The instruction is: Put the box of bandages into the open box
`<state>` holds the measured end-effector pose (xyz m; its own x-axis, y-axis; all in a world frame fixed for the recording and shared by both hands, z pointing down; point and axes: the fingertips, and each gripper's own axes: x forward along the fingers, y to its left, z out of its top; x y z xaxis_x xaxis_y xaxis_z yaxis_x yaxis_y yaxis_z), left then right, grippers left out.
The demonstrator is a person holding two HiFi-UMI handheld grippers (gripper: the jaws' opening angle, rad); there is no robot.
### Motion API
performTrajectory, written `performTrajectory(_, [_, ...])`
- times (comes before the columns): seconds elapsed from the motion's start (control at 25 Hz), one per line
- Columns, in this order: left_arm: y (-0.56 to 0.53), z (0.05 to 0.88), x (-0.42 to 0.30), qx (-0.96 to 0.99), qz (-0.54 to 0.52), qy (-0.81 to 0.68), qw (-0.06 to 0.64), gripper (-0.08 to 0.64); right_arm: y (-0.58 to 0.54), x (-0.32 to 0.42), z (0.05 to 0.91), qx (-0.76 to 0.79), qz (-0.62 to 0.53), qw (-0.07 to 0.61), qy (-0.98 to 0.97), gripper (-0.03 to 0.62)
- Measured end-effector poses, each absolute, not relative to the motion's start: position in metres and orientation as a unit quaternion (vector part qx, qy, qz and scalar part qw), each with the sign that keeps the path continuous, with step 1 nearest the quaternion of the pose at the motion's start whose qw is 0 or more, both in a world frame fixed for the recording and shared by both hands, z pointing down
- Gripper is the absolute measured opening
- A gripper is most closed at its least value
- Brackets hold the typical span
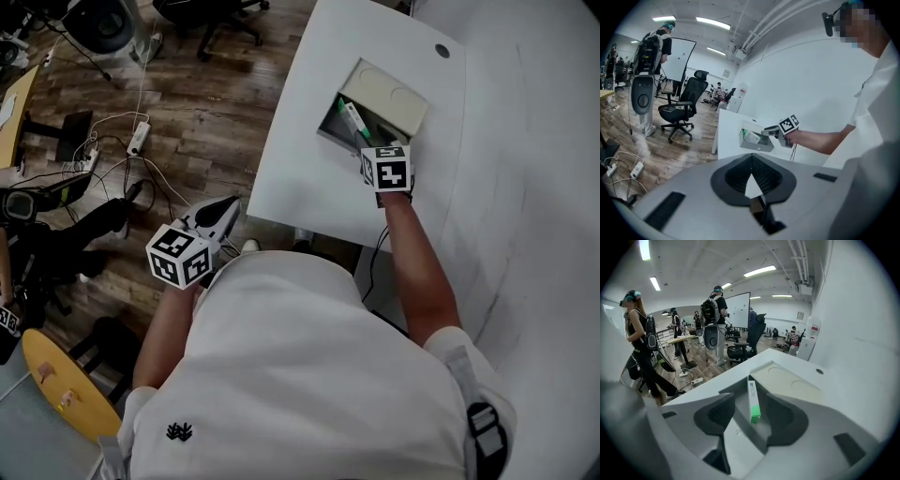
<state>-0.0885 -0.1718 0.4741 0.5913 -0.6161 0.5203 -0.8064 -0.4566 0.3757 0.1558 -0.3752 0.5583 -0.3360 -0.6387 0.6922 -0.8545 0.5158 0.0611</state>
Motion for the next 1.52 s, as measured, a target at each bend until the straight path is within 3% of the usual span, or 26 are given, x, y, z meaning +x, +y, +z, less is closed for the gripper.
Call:
performTrajectory(0.36, [-0.153, 0.476, -0.099, 0.870, 0.145, -0.374, 0.286, 0.006, -0.305, 0.157, 0.524, 0.505, 0.160, 0.268, -0.805, 0.186])
performTrajectory(0.6, [-0.127, 0.479, -0.108, 0.885, 0.145, -0.341, 0.281, 0.006, -0.216, 0.132, 0.531, 0.499, 0.202, 0.239, -0.808, 0.041])
performTrajectory(0.68, [-0.117, 0.482, -0.111, 0.890, 0.148, -0.327, 0.282, 0.006, -0.185, 0.122, 0.535, 0.493, 0.217, 0.237, -0.809, 0.021])
performTrajectory(1.08, [-0.074, 0.500, -0.138, 0.901, 0.171, -0.289, 0.275, 0.006, -0.065, 0.058, 0.549, 0.459, 0.267, 0.221, -0.818, 0.008])
performTrajectory(1.52, [-0.049, 0.503, -0.146, 0.907, 0.161, -0.275, 0.276, 0.006, -0.021, 0.012, 0.536, 0.427, 0.242, 0.219, -0.843, 0.007])
